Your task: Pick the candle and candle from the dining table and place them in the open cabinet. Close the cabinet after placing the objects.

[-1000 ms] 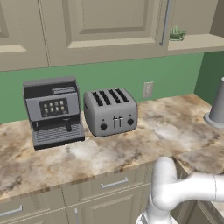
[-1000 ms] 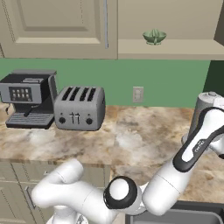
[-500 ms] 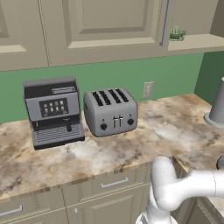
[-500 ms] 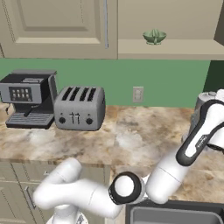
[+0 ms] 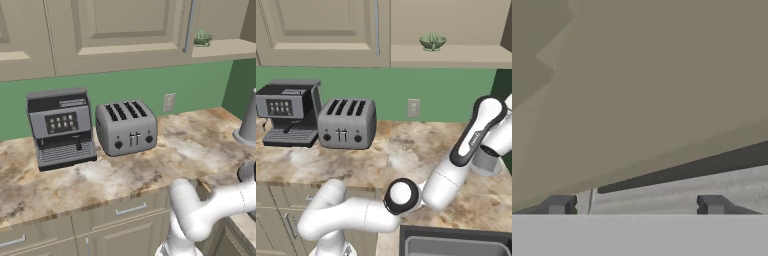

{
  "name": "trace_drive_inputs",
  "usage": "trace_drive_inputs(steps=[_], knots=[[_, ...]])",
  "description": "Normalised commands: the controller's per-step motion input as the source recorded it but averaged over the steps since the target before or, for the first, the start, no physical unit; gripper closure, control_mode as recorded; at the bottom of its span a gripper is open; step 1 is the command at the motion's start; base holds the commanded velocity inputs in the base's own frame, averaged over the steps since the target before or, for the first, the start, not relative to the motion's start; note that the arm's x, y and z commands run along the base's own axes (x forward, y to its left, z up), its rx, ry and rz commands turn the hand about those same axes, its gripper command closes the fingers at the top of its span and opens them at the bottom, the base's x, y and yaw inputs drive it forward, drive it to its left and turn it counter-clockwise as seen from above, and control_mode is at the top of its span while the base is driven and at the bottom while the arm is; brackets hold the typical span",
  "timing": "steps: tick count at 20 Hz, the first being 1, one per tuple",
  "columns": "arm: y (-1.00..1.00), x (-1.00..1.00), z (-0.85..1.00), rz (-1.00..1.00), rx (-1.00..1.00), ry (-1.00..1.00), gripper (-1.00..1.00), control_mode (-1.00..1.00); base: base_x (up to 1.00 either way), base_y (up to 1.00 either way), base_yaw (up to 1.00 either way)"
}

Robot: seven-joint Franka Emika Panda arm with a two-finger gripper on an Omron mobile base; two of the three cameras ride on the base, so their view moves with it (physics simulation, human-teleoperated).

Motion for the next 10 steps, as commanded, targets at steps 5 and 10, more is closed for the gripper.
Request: trace_drive_inputs(steps=[5,10], knots=[[-0.12,0.00,0.00,0.09,-0.07,-0.13,-1.00,-1.00,0.00,0.00,0.00],[-0.06,-0.01,0.01,0.21,-0.20,-0.25,-1.00,-1.00,0.00,0.00,0.00]])
